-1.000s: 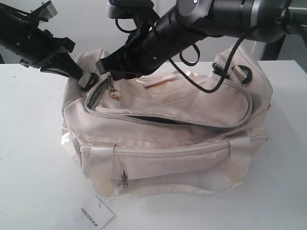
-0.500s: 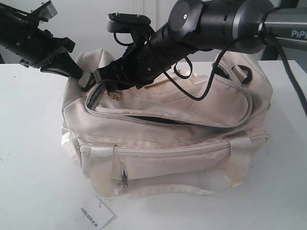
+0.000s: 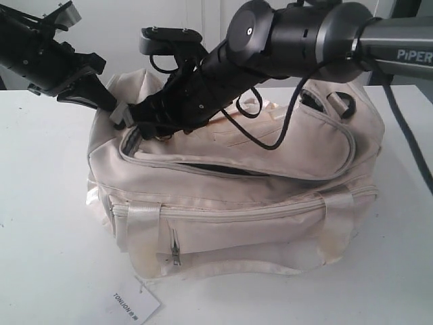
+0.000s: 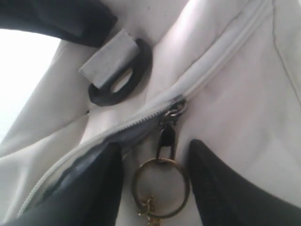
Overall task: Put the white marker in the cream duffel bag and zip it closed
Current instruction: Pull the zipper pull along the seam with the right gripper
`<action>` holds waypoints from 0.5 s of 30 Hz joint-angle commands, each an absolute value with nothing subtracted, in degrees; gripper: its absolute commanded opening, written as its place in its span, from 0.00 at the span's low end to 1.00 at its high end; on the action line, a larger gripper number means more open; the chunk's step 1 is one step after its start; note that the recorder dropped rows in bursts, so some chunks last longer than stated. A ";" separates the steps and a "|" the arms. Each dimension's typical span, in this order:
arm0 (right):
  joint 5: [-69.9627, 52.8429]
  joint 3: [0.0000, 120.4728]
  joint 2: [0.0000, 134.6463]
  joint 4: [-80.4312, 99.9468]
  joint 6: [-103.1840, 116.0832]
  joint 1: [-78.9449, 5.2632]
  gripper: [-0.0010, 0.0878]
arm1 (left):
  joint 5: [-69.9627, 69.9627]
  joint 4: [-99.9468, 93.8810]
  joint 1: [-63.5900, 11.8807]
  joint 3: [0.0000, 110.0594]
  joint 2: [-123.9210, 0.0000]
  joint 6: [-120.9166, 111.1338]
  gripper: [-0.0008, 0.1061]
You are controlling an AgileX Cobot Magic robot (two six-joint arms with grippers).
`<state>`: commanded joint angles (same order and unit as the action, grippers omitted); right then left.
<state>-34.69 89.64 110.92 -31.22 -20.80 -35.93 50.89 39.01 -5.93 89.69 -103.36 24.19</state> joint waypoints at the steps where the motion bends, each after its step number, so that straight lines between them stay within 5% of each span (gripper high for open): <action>1: -34.69 89.64 110.92 -31.07 -20.80 -35.93 0.46 | 50.89 39.01 -5.93 89.69 -103.36 24.19 0.01; 9: -35.09 89.64 109.94 -29.96 -20.80 -35.93 0.03 | 50.89 39.01 -5.93 89.69 -103.36 24.19 0.01; 15: -35.06 89.64 106.64 -26.85 -20.80 -35.93 0.01 | 50.88 38.90 -5.93 89.69 -103.36 24.19 0.01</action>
